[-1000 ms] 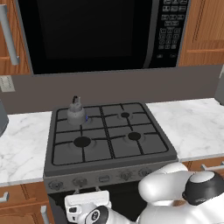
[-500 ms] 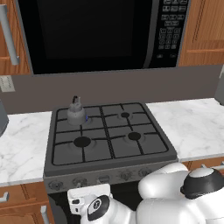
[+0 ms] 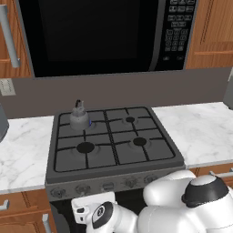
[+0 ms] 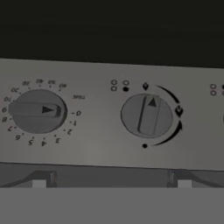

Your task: The kettle is done boiling. Turn off the stove, then wait for 300 timesteps before moving the kettle to the dining table.

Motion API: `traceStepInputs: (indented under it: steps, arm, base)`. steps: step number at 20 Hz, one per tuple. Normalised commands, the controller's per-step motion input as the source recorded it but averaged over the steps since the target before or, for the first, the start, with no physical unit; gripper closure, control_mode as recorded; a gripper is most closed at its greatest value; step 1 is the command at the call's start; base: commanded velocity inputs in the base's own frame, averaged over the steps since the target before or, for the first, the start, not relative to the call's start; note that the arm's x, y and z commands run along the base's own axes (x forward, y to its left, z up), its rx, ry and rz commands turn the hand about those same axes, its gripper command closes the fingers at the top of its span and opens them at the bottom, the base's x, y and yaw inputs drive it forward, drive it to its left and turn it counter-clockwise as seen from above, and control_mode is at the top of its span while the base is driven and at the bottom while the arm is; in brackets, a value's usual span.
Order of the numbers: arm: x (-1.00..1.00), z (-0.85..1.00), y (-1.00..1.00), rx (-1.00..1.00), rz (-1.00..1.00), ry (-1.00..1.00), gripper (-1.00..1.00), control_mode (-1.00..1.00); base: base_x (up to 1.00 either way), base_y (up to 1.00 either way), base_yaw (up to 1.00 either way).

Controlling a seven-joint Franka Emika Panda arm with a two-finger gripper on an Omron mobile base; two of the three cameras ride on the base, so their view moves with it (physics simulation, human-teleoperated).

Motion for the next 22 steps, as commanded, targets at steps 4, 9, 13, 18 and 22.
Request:
traceStepInputs:
  steps: [4, 9, 13, 18, 22]
  arm:
    - [0.00, -0.09, 0.06, 0.00, 0.00, 0.00, -1.00, -1.00]
    - [0.00, -0.05, 0.15, 0.00, 0.00, 0.00, -1.00, -1.00]
    - [0.00, -0.01, 0.13, 0.00, 0.00, 0.00, -1.00, -1.00]
    - [0.01, -0.01, 0.00, 0.00, 0.00, 0.00, -1.00, -1.00]
    - [0.00, -0.02, 0.00, 0.00, 0.00, 0.00, -1.00, -1.00]
  base:
    - [0.00, 0.00, 0.00]
    - [0.00, 0.00, 0.00]
    - [0.00, 0.00, 0.00]
    - [0.00, 0.00, 0.00]
    - [0.00, 0.00, 0.00]
